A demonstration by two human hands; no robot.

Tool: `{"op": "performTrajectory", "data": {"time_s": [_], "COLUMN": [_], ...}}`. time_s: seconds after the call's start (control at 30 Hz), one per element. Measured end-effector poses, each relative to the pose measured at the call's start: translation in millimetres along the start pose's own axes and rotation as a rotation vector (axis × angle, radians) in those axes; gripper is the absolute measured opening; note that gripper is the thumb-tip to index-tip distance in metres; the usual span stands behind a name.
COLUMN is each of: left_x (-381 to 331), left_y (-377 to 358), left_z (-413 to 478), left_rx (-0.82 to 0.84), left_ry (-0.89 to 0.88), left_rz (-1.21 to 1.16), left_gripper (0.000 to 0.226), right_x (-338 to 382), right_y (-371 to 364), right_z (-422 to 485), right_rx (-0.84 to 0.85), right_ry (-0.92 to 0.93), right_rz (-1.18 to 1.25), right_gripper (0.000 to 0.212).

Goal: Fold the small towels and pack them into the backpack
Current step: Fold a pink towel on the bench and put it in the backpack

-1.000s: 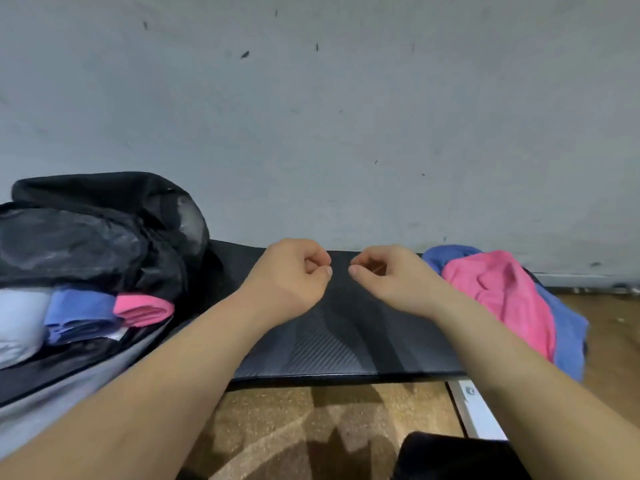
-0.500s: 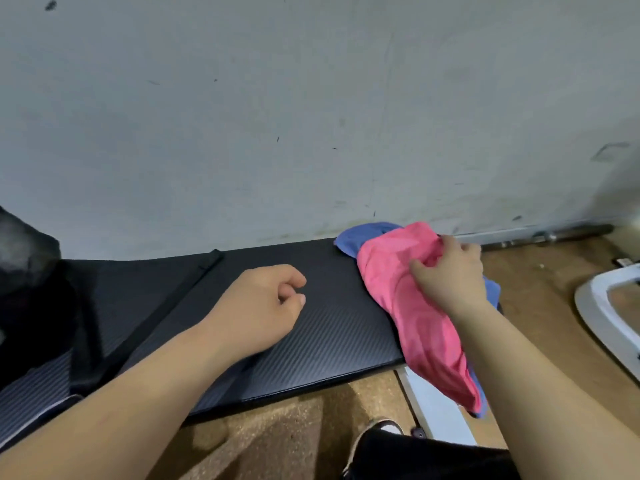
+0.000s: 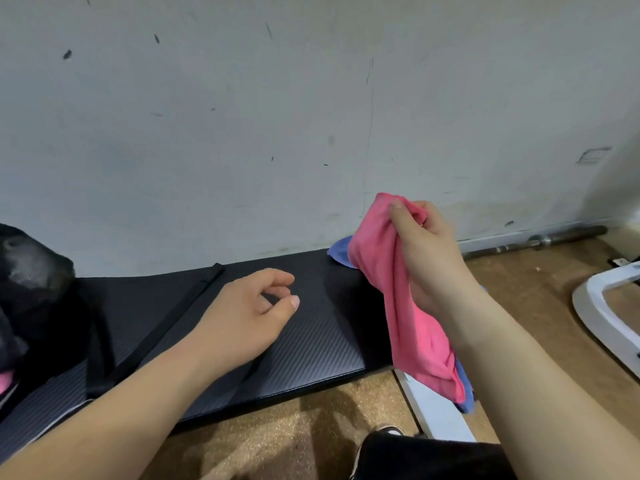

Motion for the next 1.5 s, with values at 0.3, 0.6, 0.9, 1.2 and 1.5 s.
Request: {"op": "performTrajectory", "data": {"time_s": [0.3,0.6,0.9,1.2,1.5], "left_x": [-33,45,58,52,80], "left_y": [80,160,145,164,156], "left_z": [-44,-66,-64,-60,-68], "left_rx": [-0.168,-0.351,-0.131,-0.313,-0.071], "left_ry": [-0.143,0.061,-0.023,-0.004,0.102], "left_rz": [-0.329,0.118,0.092,-0.017,-0.279], "left_gripper": [0.079,0.011,0.094,0.027,0.087], "right_x": [37,-2,-23,-37,-34], "right_y": [-133,-154,-215,-239,-229], "right_z": [-111,-71,-95,-106,-106], "right_rx": [0.754,0.545,0.739,0.92,0.937], "right_ry": [-0.162,-0.057,-0.125,-0.107,0.124], "right_rz": [0.412,-0.073,-0.087,-0.246,-0.286], "right_gripper": [0.028,0.025,0.055,0.052,0.009]}}
Point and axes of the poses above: each hand's wrist, its own z-axis towards the middle knuckle, its own y-axis out of the back of the hand, x = y × z, the point moved 8 cm from there along z, towards the middle knuckle, and after that the axes turned 4 degrees about -y, right-handed, at the moved point
